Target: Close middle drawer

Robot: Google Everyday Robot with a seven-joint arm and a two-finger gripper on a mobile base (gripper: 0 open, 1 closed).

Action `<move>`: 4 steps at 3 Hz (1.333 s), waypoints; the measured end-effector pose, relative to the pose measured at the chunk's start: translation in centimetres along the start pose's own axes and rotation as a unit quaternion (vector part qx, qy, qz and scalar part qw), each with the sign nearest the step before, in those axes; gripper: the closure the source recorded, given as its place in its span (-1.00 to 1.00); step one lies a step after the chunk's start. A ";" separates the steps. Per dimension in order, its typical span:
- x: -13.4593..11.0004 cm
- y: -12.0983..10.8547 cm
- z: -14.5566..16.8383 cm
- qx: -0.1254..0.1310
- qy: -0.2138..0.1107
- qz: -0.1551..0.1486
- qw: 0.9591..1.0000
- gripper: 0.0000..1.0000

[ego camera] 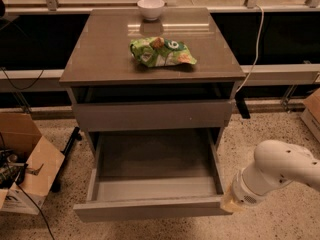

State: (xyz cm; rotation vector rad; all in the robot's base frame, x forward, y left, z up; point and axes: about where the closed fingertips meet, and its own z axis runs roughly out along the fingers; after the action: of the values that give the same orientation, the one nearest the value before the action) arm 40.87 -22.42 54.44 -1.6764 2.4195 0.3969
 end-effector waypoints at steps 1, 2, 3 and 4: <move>0.3 0.6 4.3 -0.040 -0.020 0.011 0.999 1.00; -0.3 0.8 9.5 -0.076 -0.039 0.020 0.996 1.00; -1.2 0.4 12.3 -0.092 -0.053 0.017 0.994 1.00; -3.0 -1.6 14.2 -0.076 -0.073 0.007 0.994 1.00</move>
Offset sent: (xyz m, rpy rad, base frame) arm -0.0103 0.0443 -0.1186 0.1657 0.1678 -0.0151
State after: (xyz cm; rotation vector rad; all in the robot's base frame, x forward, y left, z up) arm 43.29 -15.86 41.65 -1.6263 2.3468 0.6960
